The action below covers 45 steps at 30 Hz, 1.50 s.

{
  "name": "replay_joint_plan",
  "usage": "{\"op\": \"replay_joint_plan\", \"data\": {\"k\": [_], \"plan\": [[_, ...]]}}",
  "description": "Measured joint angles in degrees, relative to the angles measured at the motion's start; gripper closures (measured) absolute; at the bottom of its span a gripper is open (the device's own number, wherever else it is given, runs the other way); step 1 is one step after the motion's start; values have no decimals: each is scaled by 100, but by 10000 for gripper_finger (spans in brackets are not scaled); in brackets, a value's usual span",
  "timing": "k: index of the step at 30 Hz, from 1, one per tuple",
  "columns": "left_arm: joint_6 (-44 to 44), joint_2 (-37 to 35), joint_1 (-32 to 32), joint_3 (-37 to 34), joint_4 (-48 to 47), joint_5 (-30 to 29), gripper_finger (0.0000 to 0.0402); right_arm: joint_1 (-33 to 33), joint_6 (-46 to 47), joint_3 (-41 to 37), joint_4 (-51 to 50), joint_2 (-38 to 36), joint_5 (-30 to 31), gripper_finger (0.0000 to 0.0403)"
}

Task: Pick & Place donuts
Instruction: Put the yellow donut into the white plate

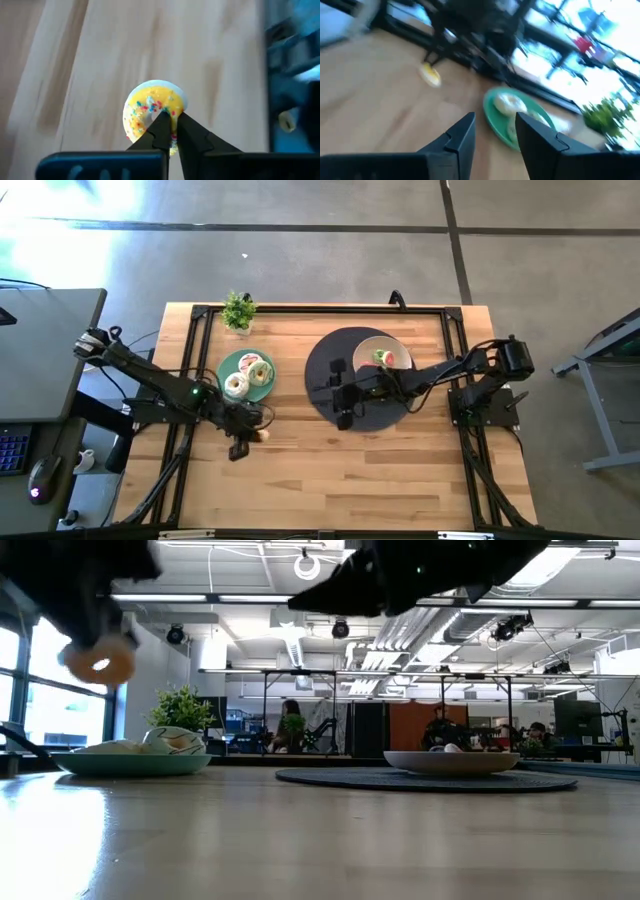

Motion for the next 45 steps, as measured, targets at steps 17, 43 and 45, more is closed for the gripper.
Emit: {"op": "replay_joint_plan", "data": {"k": [17,43,45], "plan": [[722,617,1601,300,2632,2164,399,317,-652,0,513,159,-462,209],[1362,1094,2006,290,3738,1994,395,288,-178,0,351,188,-594,254],[1362,1094,2050,290,3772,1990,387,291,-179,0,390,186,-655,260]]}}
